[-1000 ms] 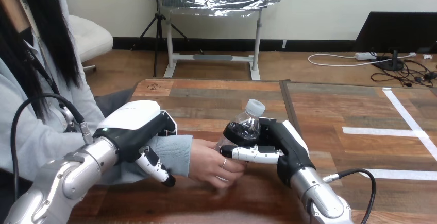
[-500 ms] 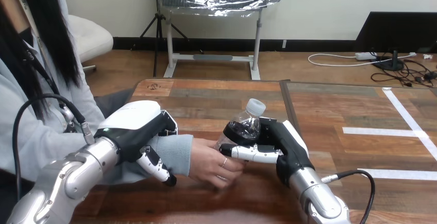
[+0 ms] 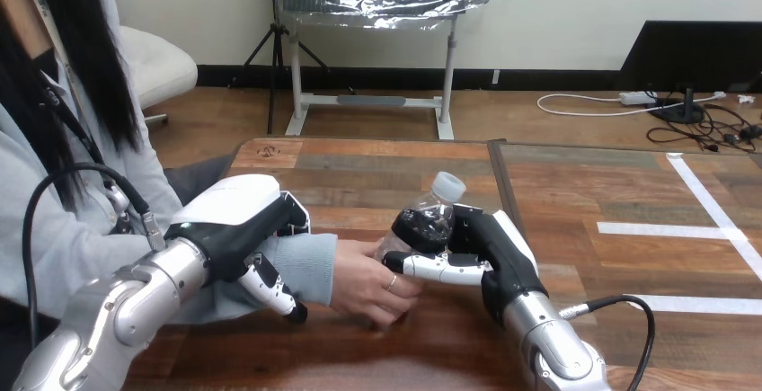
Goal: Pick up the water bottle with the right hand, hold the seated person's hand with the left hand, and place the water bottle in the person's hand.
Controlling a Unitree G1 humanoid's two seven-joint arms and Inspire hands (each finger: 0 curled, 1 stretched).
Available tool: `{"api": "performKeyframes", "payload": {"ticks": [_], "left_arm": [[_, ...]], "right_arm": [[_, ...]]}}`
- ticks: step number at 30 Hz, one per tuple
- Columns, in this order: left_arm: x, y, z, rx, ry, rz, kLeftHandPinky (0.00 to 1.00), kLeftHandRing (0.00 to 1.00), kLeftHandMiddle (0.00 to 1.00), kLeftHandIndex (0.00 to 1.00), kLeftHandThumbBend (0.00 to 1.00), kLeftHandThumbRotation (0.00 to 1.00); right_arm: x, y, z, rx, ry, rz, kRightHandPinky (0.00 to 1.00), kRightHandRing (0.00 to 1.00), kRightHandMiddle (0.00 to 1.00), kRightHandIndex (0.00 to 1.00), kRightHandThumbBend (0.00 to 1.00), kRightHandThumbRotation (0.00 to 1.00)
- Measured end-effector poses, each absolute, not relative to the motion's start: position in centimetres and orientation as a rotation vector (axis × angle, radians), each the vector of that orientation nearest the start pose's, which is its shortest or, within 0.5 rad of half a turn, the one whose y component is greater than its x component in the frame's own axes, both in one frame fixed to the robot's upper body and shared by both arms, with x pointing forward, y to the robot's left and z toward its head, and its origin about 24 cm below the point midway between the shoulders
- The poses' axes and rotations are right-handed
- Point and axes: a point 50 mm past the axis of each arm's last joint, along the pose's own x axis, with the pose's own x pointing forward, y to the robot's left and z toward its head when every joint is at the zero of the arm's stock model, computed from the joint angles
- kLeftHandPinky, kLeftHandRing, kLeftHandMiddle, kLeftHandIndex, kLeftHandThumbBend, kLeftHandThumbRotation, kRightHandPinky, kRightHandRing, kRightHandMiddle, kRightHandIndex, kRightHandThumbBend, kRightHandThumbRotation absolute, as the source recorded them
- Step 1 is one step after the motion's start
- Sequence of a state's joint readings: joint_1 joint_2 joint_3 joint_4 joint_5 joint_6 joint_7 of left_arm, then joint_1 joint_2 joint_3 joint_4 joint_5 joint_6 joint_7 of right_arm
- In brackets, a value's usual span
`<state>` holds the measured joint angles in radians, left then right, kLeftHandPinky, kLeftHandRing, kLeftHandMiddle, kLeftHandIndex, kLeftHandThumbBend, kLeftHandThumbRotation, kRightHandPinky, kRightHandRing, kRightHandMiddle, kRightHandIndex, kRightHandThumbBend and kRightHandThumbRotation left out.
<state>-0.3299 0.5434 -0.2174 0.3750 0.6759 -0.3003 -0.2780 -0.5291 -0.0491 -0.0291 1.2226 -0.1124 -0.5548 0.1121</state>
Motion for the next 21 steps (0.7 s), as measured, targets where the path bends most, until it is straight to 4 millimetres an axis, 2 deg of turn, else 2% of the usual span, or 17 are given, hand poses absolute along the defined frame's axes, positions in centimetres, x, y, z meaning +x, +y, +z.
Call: {"api": "performKeyframes", "payload": {"ticks": [5, 8, 9, 14, 18, 21], "left_arm": [[30.4, 19.4, 5.8, 1.274, -0.037, -0.560, 0.46, 0.50, 0.55, 0.59, 0.92, 0.12], [30.5, 19.3, 6.0, 1.276, -0.049, -0.557, 0.52, 0.56, 0.62, 0.66, 0.94, 0.18], [30.5, 19.2, 6.2, 1.277, -0.056, -0.556, 0.56, 0.61, 0.66, 0.72, 0.96, 0.23], [30.6, 18.8, 6.9, 1.282, -0.094, -0.549, 0.64, 0.69, 0.74, 0.81, 0.99, 0.30], [30.7, 18.4, 7.8, 1.284, -0.143, -0.542, 0.75, 0.78, 0.82, 0.88, 1.00, 0.40], [30.7, 18.0, 8.6, 1.288, -0.182, -0.534, 0.79, 0.83, 0.86, 0.91, 1.00, 0.43]], "right_arm": [[30.6, -12.7, -3.0, -0.181, 0.173, 0.278, 0.77, 0.80, 0.80, 0.85, 0.88, 0.25], [30.6, -12.7, -3.0, -0.201, 0.177, 0.286, 0.82, 0.86, 0.84, 0.90, 0.92, 0.35], [30.7, -12.7, -3.0, -0.210, 0.178, 0.289, 0.85, 0.89, 0.87, 0.93, 0.95, 0.40], [30.9, -13.0, -2.8, -0.255, 0.177, 0.304, 0.90, 0.94, 0.93, 0.97, 0.98, 0.49], [31.2, -13.1, -2.6, -0.284, 0.175, 0.317, 0.96, 0.98, 0.97, 0.99, 0.99, 0.56], [31.4, -13.2, -2.3, -0.296, 0.170, 0.321, 0.98, 0.99, 0.99, 1.00, 1.00, 0.58]]}}
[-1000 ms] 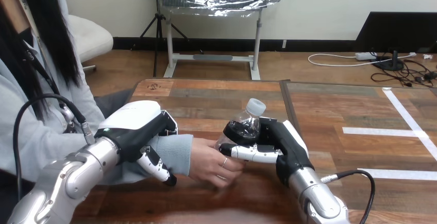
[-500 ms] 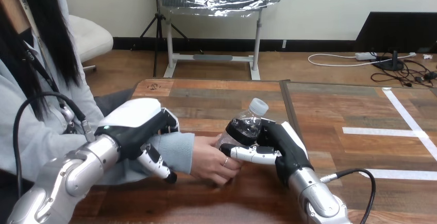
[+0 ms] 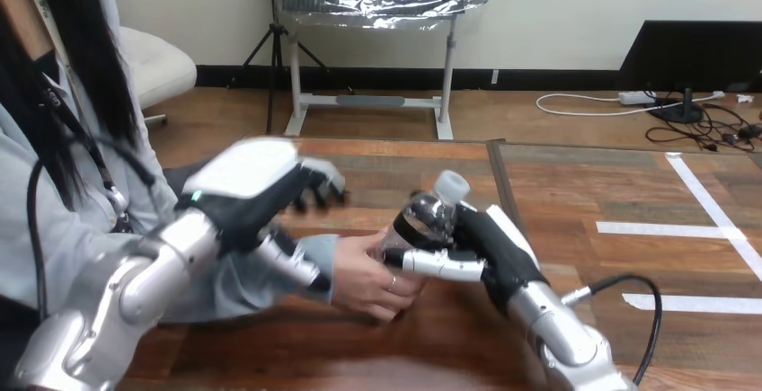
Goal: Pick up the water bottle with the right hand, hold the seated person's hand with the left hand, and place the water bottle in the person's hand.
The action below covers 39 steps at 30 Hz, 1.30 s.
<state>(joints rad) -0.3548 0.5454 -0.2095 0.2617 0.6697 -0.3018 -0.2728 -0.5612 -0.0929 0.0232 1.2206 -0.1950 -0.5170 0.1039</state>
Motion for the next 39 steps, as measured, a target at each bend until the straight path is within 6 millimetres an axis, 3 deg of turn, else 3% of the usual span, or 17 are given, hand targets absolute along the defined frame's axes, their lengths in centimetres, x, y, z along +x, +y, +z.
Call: {"api": "performKeyframes", "payload": {"ticks": [16, 39], "left_arm": [[30.7, 17.5, 10.8, 1.248, -0.287, -0.474, 0.91, 0.96, 0.98, 1.00, 1.00, 0.46], [28.4, 19.5, 7.8, 1.138, -0.186, -0.449, 0.94, 0.99, 1.00, 1.00, 1.00, 0.53]], "right_arm": [[32.5, -13.7, -1.0, -0.328, 0.138, 0.339, 1.00, 1.00, 1.00, 1.00, 1.00, 0.70], [32.9, -15.6, -0.5, -0.366, 0.140, 0.342, 1.00, 1.00, 1.00, 1.00, 1.00, 0.68]]}}
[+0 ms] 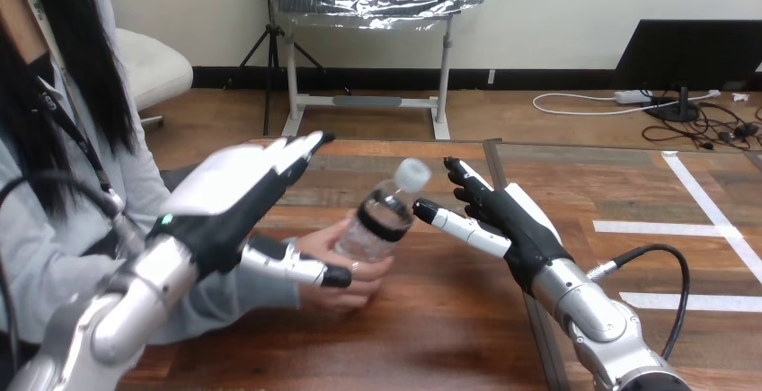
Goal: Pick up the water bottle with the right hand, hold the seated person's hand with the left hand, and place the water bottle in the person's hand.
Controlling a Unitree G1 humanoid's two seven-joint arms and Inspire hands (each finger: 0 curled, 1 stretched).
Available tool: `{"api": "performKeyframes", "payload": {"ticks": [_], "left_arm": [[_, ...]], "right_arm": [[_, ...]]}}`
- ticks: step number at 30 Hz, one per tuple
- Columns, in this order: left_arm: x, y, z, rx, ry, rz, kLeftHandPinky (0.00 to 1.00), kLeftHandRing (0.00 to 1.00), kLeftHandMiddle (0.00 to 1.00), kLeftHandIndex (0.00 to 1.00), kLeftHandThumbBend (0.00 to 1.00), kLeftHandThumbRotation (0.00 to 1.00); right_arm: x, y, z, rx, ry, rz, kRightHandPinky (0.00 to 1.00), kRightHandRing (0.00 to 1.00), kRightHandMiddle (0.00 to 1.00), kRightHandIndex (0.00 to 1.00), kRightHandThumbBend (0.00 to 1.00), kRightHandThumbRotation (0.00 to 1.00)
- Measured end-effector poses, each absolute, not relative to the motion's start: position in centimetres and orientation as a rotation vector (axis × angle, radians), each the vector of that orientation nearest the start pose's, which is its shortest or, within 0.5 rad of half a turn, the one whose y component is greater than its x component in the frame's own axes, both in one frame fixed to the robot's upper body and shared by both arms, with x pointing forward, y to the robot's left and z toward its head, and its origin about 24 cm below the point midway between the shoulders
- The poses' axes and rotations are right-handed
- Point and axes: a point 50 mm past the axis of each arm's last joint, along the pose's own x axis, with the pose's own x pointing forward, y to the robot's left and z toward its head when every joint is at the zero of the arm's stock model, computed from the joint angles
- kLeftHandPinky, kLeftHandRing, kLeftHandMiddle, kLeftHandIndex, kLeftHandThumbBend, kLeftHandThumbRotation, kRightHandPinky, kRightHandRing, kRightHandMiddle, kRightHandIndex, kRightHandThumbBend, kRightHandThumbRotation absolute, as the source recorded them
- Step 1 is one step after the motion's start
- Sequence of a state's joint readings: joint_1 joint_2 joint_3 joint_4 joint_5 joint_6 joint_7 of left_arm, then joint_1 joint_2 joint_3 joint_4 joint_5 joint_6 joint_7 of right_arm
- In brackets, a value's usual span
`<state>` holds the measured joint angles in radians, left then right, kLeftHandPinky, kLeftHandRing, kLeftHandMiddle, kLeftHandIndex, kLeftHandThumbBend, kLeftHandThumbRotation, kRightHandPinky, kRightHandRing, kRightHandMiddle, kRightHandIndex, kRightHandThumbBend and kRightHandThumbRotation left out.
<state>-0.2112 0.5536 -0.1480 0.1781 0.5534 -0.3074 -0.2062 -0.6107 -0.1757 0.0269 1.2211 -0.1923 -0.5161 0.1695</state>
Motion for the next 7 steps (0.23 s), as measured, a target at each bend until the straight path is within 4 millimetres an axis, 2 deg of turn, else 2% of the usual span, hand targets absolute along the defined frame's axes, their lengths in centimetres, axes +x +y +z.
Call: {"api": "performKeyframes", "payload": {"ticks": [7], "left_arm": [[27.42, 20.08, 6.69, 1.096, -0.160, -0.434, 0.94, 0.99, 1.00, 1.00, 1.00, 0.51]], "right_arm": [[32.88, -15.92, -0.45, -0.373, 0.143, 0.344, 1.00, 1.00, 0.99, 1.00, 1.00, 0.68]]}}
